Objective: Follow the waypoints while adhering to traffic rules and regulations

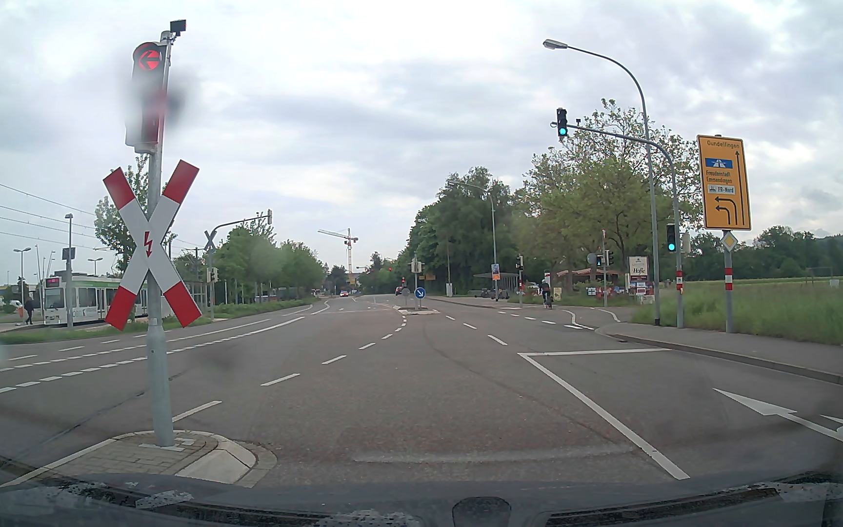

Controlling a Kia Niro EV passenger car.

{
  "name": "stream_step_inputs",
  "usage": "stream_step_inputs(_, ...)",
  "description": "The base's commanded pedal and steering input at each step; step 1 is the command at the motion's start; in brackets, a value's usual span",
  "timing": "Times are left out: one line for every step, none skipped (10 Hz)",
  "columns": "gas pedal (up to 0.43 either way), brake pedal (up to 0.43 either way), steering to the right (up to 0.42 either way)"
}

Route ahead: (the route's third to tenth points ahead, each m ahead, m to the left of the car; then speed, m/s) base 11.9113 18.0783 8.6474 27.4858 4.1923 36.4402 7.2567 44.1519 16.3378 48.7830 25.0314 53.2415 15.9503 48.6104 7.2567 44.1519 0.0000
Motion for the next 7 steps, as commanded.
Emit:
stream_step_inputs(0.0,0.201,0.009)
stream_step_inputs(0.0,0.201,0.009)
stream_step_inputs(0.0,0.201,0.009)
stream_step_inputs(0.0,0.201,0.009)
stream_step_inputs(0.0,0.201,0.009)
stream_step_inputs(0.0,0.195,0.01)
stream_step_inputs(0.0,0.201,0.009)
